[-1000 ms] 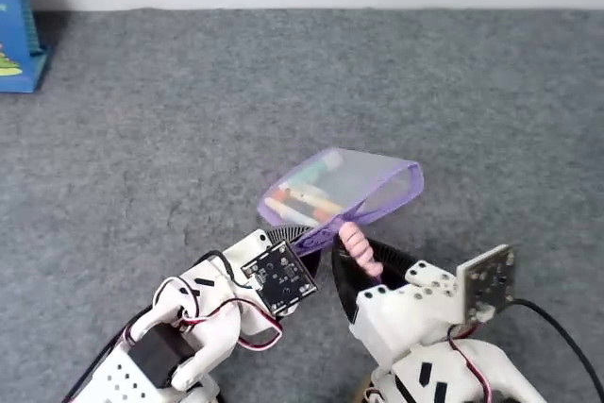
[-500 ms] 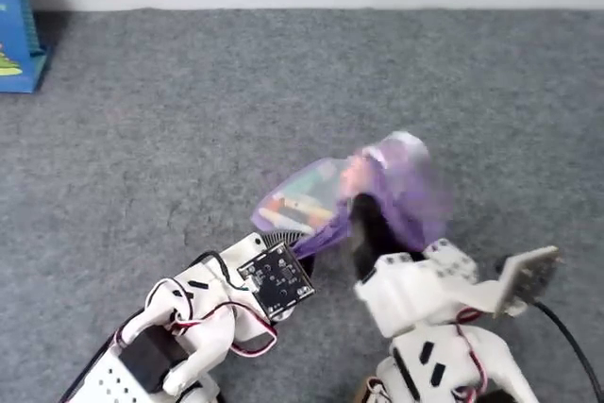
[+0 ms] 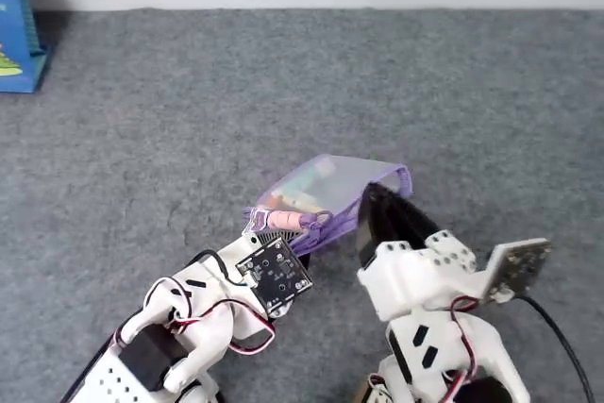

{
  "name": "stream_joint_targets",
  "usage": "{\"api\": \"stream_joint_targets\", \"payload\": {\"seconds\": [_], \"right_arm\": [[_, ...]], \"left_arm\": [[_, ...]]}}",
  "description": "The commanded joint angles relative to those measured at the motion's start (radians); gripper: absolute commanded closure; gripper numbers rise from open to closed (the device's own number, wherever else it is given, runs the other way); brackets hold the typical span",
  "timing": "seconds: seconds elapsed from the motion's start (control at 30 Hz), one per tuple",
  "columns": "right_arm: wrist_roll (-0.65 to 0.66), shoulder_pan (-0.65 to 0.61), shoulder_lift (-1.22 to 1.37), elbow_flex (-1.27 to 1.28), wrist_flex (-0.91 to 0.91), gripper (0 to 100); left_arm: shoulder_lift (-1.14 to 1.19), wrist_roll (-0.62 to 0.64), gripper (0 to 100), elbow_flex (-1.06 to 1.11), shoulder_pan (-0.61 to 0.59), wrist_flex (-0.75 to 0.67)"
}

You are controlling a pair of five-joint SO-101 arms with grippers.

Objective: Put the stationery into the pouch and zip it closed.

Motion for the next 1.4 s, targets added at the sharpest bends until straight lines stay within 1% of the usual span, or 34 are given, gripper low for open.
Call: {"api": "stream_joint_targets", "payload": {"seconds": [0.0, 0.13, 0.17, 0.4, 0.67, 0.8, 0.83, 0.93, 0.97, 1.0, 1.07, 1.1, 1.17, 1.23, 1.37], "right_arm": [[0.017, -0.077, 0.005, -0.074, 0.051, 95.7], [0.017, -0.183, 0.041, -0.087, 0.107, 81.3], [0.017, -0.203, 0.054, -0.087, 0.113, 80.1], [0.034, -0.334, 0.091, -0.087, 0.099, 82.9], [0.058, -0.36, 0.096, -0.078, 0.061, 83.2], [0.061, -0.36, 0.171, -0.011, -0.007, 83.2], [0.061, -0.357, 0.199, 0.005, -0.03, 83.2], [0.061, -0.297, 0.268, 0.012, -0.079, 83.5], [0.061, -0.274, 0.285, 0.012, -0.091, 85.0], [0.061, -0.249, 0.295, 0.012, -0.104, 88.2], [0.071, -0.211, 0.3, 0.012, -0.116, 97.6], [0.092, -0.197, 0.3, 0.012, -0.113, 99.8], [0.12, -0.168, 0.3, 0.015, -0.108, 96.5], [0.137, -0.122, 0.292, 0.015, -0.108, 99.1], [0.181, -0.039, 0.257, 0.015, -0.107, 99.1]], "left_arm": [[0.0, -0.006, 99, -0.018, -0.025, 0.014], [0.0, -0.006, 99, -0.016, -0.025, 0.015], [0.0, -0.006, 99, -0.016, -0.025, 0.015], [0.0, -0.006, 99, -0.016, -0.025, 0.015], [0.0, -0.006, 99, -0.015, -0.02, 0.015], [0.0, -0.005, 99, -0.015, -0.018, 0.015], [0.0, -0.005, 99, -0.015, -0.018, 0.015], [0.0, -0.005, 99, -0.015, -0.018, 0.017], [0.0, -0.005, 99, -0.015, -0.018, 0.017], [0.0, -0.005, 99, -0.015, -0.018, 0.017], [0.0, -0.005, 99, -0.015, -0.018, 0.017], [0.0, -0.005, 99, -0.015, -0.018, 0.017], [0.0, -0.005, 99, -0.015, -0.018, 0.017], [0.0, -0.005, 99, -0.015, -0.018, 0.017], [0.0, -0.005, 99, -0.015, -0.018, 0.017]]}}
